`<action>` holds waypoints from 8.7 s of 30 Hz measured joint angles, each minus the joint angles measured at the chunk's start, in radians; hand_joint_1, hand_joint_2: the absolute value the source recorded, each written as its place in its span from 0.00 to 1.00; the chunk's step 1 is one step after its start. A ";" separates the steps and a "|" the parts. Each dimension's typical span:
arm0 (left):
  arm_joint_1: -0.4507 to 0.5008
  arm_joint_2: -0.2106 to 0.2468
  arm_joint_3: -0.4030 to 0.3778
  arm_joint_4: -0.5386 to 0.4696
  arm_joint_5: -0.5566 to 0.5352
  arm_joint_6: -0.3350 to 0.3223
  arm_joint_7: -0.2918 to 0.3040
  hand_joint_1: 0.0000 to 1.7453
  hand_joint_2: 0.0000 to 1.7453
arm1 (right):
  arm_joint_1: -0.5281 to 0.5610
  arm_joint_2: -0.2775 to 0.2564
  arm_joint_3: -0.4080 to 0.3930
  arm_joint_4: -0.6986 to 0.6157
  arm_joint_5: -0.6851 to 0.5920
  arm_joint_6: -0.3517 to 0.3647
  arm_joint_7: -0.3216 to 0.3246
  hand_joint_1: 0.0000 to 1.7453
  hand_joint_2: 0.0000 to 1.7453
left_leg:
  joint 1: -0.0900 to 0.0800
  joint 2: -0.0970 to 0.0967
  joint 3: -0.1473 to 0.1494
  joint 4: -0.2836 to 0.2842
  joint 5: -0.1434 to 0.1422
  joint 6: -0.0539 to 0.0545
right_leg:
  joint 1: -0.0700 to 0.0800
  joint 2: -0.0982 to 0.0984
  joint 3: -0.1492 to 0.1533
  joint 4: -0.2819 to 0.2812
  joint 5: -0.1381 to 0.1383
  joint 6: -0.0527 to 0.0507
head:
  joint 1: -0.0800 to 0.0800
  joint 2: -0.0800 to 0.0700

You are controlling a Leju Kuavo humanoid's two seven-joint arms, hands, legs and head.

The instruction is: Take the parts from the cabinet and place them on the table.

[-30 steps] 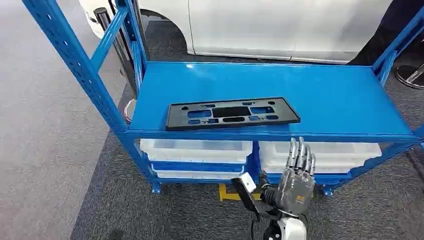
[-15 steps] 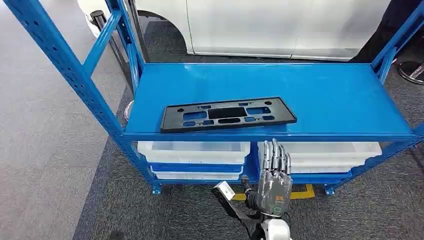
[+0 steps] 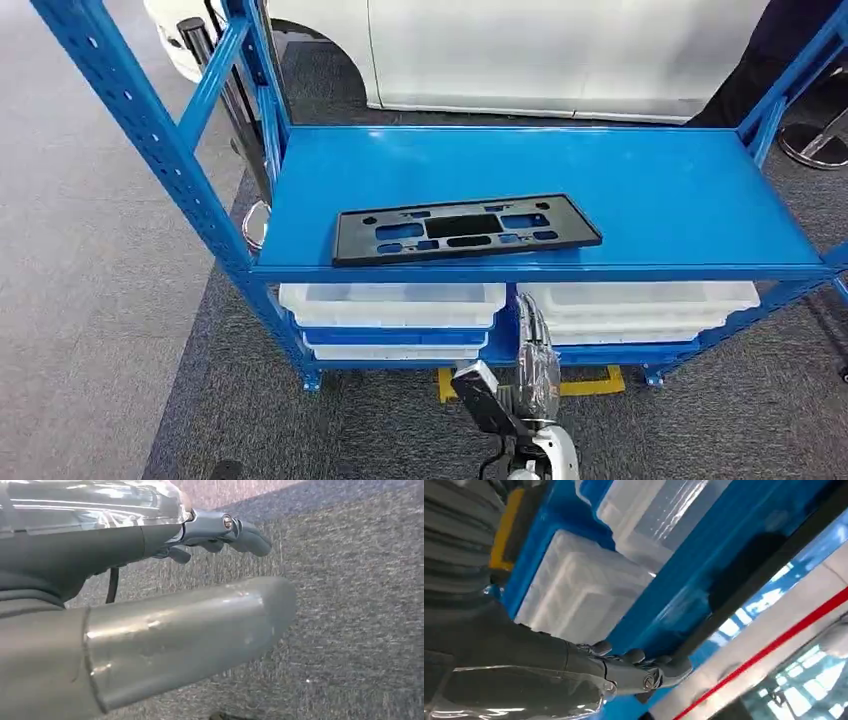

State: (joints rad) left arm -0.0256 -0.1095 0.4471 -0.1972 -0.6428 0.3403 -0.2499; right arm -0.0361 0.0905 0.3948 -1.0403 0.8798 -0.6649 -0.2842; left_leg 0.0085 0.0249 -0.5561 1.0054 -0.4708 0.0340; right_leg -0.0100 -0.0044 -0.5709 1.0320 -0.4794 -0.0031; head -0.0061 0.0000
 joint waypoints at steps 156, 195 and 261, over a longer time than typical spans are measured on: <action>-0.022 0.029 0.080 0.001 -0.333 -0.113 0.014 0.00 0.00 | -0.424 0.155 0.085 0.570 0.621 0.040 0.442 1.00 1.00 | 0.005 -0.028 -0.007 0.003 -0.003 -0.024 | 0.016 0.007 -0.025 -0.003 0.014 -0.012 | 0.000 0.000; -0.020 0.026 0.105 0.001 -0.362 -0.126 0.004 0.00 0.00 | -0.452 0.087 0.086 0.674 0.638 0.047 0.500 1.00 1.00 | 0.018 -0.026 -0.110 0.269 -0.127 -0.061 | 0.002 -0.001 0.023 -0.062 0.035 -0.030 | -0.002 0.000; -0.019 -0.037 0.378 0.000 -0.300 -0.069 0.036 0.00 1.00 | 0.278 0.029 0.098 -0.728 -0.704 0.335 -0.363 1.00 1.00 | 0.001 -0.024 0.127 -0.038 -0.097 -0.023 | 0.009 -0.001 -0.090 0.011 0.068 -0.011 | 0.003 0.000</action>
State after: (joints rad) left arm -0.0450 -0.1461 0.8255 -0.1972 -0.9426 0.2716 -0.2140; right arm 0.2419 0.1198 0.4925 -1.7681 0.1755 -0.3300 -0.6474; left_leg 0.0092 0.0006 -0.4293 0.9672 -0.5675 0.0106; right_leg -0.0010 -0.0052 -0.6609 1.0430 -0.4109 -0.0137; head -0.0030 0.0000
